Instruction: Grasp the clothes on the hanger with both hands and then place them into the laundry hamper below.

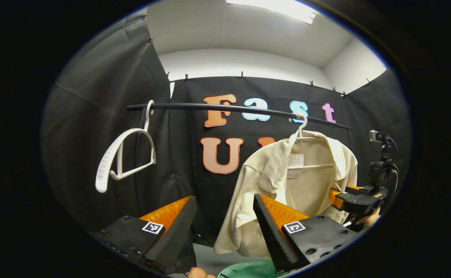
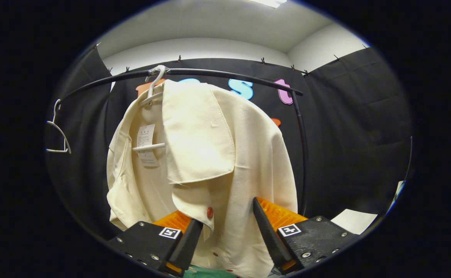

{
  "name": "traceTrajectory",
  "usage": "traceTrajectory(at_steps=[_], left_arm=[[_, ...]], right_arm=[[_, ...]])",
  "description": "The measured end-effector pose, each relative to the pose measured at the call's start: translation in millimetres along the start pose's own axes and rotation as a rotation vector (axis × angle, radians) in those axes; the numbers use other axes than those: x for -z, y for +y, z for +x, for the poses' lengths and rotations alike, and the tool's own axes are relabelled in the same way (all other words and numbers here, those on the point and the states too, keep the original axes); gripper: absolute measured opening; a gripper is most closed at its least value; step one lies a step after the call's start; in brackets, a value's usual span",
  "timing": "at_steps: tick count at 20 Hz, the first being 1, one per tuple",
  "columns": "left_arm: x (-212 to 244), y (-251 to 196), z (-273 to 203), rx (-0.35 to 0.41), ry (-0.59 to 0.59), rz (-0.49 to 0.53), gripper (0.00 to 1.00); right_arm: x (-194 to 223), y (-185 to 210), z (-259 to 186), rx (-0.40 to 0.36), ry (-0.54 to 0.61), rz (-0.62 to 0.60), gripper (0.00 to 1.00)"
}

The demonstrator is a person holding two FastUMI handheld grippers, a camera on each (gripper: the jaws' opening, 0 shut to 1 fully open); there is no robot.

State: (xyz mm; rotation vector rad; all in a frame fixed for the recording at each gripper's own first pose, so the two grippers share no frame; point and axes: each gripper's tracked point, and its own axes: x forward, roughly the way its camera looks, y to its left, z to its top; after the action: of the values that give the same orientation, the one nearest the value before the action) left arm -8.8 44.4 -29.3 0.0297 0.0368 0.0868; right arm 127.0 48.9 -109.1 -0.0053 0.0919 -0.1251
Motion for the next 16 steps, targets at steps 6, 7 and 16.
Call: traceTrajectory(at_steps=[6, 7, 16], left_arm=[[20, -29, 19, 0.045, 0.032, -0.023, 0.96], [23, -35, 22, 0.050, 0.032, -0.019, 0.96], [42, -96, 63, 0.123, 0.047, -0.050, 0.96]], right_arm=[[-2, -3, -5, -0.032, 0.003, 0.012, 0.31], [-3, -2, -6, -0.042, 0.002, 0.007, 0.26], [-12, -3, -20, -0.098, -0.035, -0.105, 0.04]])
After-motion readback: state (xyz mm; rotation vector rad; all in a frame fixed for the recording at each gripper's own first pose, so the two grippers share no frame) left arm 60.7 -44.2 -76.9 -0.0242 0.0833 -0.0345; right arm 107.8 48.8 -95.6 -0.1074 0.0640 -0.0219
